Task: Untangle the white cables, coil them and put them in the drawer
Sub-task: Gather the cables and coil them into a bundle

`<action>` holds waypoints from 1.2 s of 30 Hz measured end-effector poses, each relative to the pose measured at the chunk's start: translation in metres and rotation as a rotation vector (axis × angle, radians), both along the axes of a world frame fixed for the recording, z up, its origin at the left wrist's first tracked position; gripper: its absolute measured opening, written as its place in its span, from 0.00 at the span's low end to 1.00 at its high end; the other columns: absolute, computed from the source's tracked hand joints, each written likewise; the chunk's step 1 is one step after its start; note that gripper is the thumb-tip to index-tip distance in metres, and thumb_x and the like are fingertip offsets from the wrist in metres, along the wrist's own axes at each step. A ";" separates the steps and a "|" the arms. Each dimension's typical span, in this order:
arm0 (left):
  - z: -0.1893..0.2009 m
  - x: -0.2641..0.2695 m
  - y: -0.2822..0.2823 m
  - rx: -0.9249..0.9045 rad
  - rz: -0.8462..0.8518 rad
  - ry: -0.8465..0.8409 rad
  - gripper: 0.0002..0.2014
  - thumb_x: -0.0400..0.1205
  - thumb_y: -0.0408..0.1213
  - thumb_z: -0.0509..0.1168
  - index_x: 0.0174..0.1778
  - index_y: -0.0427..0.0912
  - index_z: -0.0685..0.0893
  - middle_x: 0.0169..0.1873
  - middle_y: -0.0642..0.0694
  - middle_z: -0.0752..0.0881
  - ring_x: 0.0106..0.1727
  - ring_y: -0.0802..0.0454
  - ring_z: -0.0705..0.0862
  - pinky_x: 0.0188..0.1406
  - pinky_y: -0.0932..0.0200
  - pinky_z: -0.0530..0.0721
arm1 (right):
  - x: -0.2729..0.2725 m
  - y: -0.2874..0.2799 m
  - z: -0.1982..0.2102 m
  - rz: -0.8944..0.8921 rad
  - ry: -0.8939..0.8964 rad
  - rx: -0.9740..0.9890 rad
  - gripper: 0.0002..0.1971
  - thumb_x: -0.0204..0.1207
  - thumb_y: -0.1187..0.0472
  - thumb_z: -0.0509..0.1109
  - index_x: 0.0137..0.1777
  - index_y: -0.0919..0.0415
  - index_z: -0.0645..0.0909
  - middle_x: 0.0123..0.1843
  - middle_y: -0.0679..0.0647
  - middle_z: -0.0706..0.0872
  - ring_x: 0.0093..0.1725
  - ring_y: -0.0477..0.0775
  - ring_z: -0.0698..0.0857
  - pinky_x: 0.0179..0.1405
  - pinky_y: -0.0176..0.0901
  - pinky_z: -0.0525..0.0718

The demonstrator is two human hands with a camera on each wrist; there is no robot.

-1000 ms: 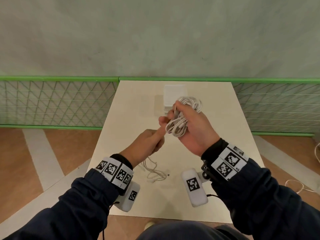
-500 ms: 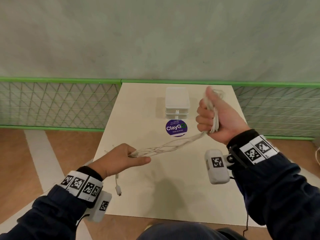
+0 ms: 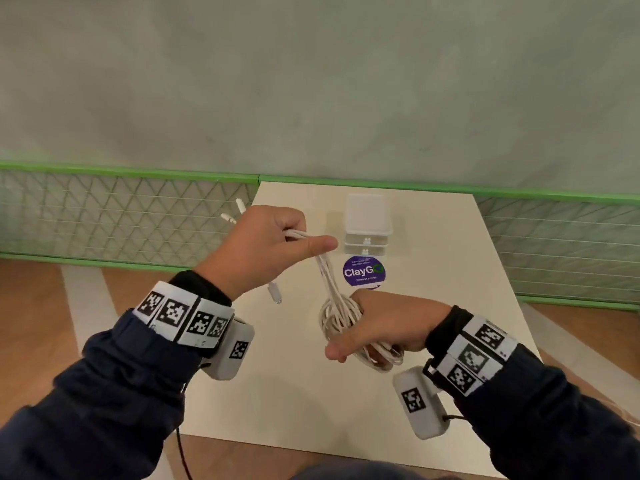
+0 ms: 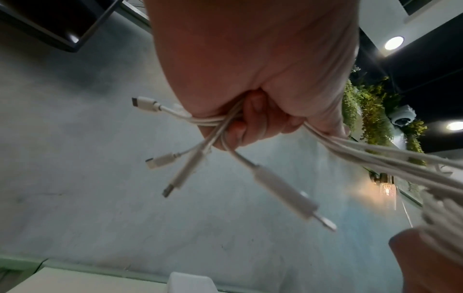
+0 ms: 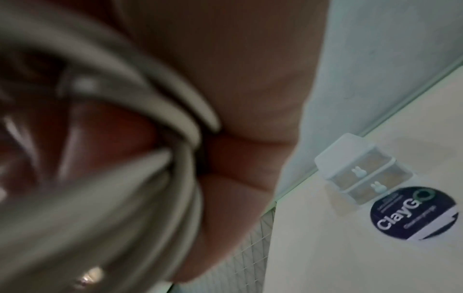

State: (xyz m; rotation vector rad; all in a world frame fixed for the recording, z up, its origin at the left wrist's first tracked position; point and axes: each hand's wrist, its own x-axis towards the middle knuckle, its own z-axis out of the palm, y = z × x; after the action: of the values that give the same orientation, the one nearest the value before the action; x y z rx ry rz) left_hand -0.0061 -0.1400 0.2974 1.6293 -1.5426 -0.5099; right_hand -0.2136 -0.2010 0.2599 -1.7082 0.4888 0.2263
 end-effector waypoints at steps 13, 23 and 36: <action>-0.045 -0.042 0.025 0.104 -0.045 -0.033 0.21 0.91 0.50 0.52 0.32 0.49 0.71 0.26 0.53 0.73 0.29 0.52 0.71 0.31 0.56 0.69 | 0.004 -0.013 0.002 -0.789 -0.510 0.632 0.15 0.82 0.59 0.64 0.32 0.56 0.72 0.35 0.53 0.80 0.27 0.48 0.75 0.28 0.40 0.74; -0.047 -0.050 0.031 0.114 -0.106 -0.210 0.19 0.92 0.48 0.48 0.36 0.50 0.71 0.24 0.50 0.76 0.26 0.51 0.75 0.29 0.52 0.70 | 0.035 0.022 -0.003 -1.093 -0.499 0.331 0.10 0.74 0.64 0.79 0.36 0.58 0.80 0.27 0.54 0.78 0.25 0.50 0.80 0.27 0.42 0.77; -0.081 -0.037 0.044 0.237 -0.219 0.074 0.10 0.87 0.43 0.63 0.42 0.45 0.81 0.31 0.44 0.88 0.34 0.46 0.86 0.40 0.44 0.85 | 0.015 -0.003 -0.008 -1.233 -0.703 0.790 0.09 0.85 0.69 0.62 0.42 0.64 0.77 0.30 0.56 0.79 0.27 0.53 0.81 0.36 0.48 0.91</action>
State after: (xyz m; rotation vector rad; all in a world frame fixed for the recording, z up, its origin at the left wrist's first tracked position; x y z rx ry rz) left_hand -0.0428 -0.0963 0.2166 1.6020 -1.6641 -0.8911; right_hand -0.1990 -0.2041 0.2518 -0.4377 0.6949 -0.9286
